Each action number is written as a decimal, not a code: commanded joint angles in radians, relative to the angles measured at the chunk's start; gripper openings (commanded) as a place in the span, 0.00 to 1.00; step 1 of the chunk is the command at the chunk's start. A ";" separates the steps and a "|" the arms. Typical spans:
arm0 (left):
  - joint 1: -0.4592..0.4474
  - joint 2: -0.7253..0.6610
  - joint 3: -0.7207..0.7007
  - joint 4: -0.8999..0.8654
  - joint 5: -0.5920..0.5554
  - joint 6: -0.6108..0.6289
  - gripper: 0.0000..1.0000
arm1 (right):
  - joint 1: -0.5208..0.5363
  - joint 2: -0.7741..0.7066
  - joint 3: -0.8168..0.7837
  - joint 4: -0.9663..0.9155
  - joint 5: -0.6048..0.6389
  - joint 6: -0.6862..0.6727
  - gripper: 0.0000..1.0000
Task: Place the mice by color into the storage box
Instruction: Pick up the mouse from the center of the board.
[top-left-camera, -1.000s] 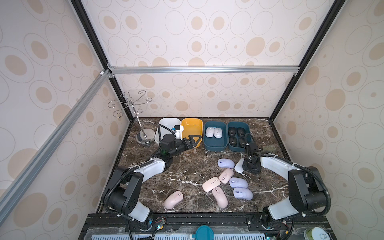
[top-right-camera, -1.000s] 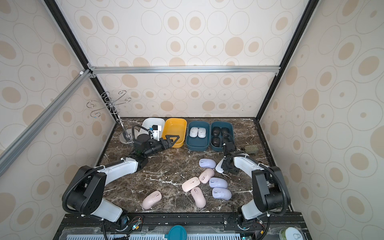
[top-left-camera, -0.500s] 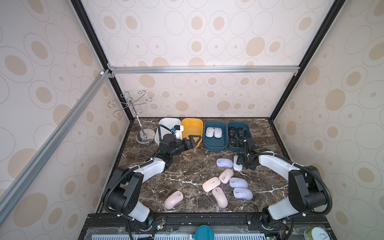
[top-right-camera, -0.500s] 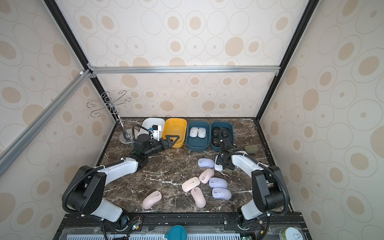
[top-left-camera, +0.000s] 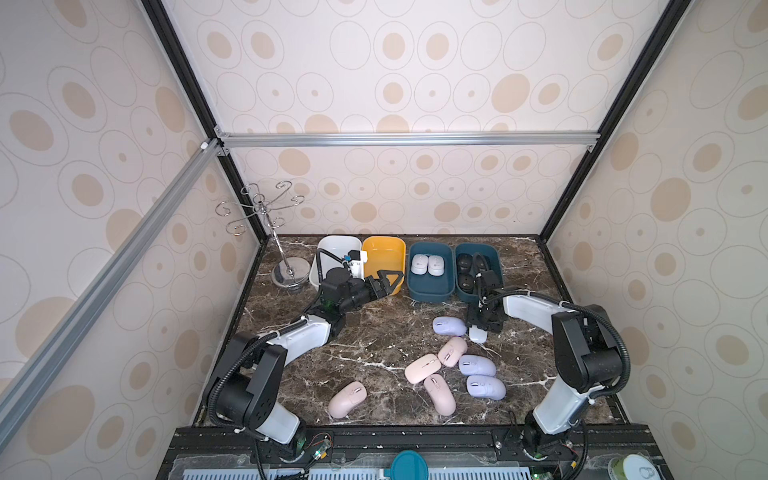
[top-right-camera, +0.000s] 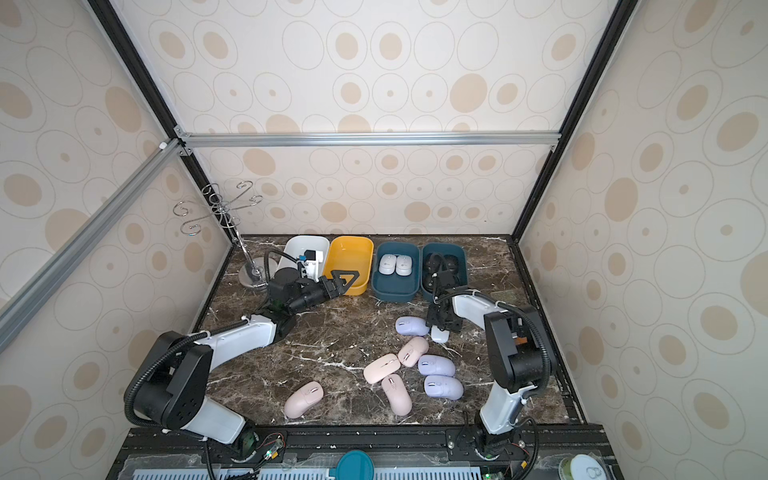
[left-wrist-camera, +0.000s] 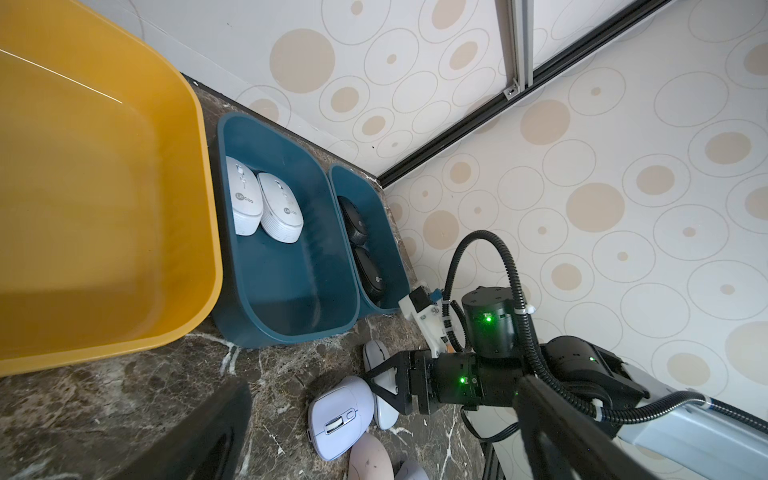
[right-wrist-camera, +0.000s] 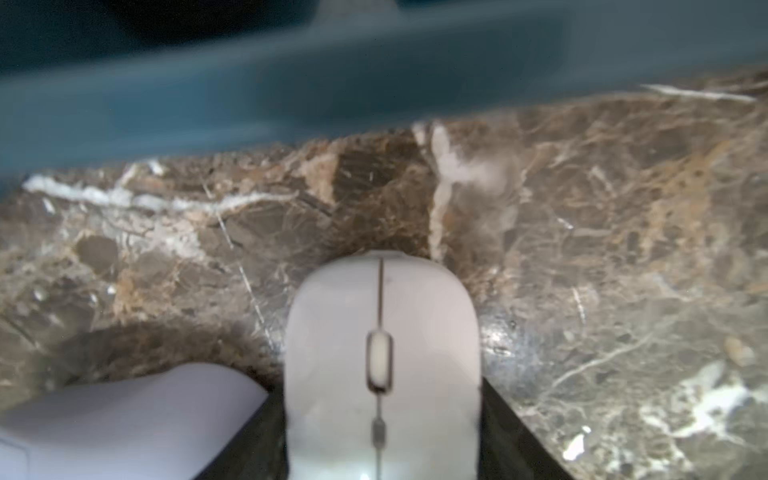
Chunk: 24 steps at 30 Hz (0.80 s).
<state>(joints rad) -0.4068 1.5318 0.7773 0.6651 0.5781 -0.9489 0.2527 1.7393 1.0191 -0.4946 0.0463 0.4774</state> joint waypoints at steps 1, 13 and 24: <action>-0.005 -0.013 0.039 0.016 0.009 0.013 1.00 | 0.003 -0.009 -0.010 -0.017 0.007 -0.004 0.58; 0.048 -0.043 0.050 -0.028 -0.013 0.039 1.00 | 0.079 -0.208 0.042 -0.143 0.137 -0.024 0.50; 0.143 -0.065 0.052 -0.049 -0.037 0.056 1.00 | 0.213 -0.062 0.366 -0.110 0.131 0.013 0.49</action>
<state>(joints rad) -0.2695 1.4937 0.7914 0.6254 0.5480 -0.9180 0.4515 1.6028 1.3277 -0.6281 0.1795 0.4686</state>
